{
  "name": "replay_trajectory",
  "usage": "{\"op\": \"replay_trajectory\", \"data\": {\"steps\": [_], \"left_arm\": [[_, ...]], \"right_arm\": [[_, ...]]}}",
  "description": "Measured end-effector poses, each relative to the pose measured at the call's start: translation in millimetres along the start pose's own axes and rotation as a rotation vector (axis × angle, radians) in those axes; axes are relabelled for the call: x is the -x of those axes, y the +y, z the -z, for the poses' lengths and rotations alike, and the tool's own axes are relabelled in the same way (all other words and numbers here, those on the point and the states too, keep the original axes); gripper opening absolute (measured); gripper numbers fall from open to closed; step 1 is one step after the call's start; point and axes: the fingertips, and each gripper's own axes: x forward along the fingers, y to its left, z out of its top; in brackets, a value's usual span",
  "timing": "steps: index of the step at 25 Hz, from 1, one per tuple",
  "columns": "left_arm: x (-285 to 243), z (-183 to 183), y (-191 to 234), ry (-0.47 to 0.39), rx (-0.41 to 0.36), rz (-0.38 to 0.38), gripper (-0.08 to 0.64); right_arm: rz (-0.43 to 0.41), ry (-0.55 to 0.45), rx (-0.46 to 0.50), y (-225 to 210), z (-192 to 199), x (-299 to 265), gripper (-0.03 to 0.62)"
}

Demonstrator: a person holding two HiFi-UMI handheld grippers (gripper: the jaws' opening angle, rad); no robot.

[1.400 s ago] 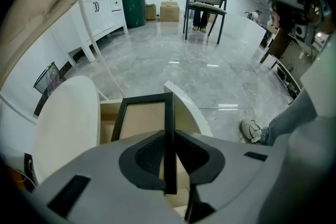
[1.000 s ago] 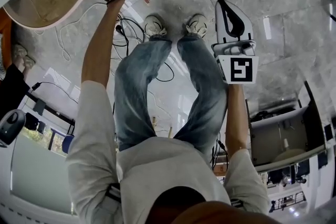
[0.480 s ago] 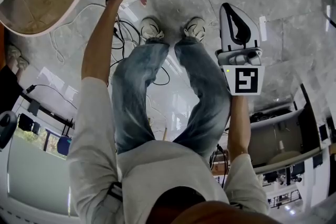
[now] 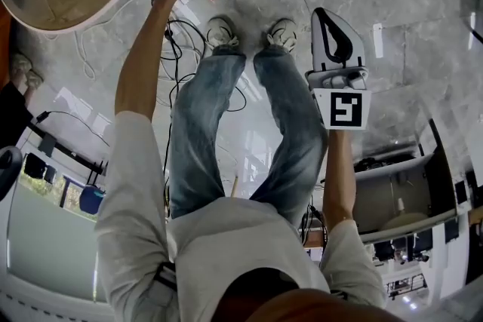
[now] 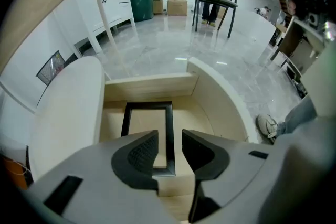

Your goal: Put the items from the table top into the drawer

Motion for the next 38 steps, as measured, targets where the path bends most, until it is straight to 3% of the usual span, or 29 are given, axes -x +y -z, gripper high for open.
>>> {"op": "replay_trajectory", "data": {"steps": [7,18,28,32,38], "left_arm": [[84.0,-45.3,-29.5,-0.095,-0.086,-0.022,0.023],[219.5,-85.8,-77.4,-0.234,-0.020,0.023,0.015],[336.3,-128.5,-41.3,-0.382,0.037,-0.007,0.015],[350.4,-140.8,-16.4,-0.363,-0.033,-0.036,0.015],[343.6,-163.0,33.9,-0.294,-0.199,-0.060,0.015]], "right_arm": [[-0.035,0.011,-0.005,24.6,-49.4,27.7,0.023],[-0.060,-0.026,0.024,56.5,-132.5,69.4,0.023],[-0.098,-0.040,0.035,83.7,-186.1,83.4,0.023],[-0.107,-0.042,0.036,88.4,-201.1,88.8,0.023],[-0.088,-0.027,0.031,72.9,-207.7,97.3,0.023]]}}
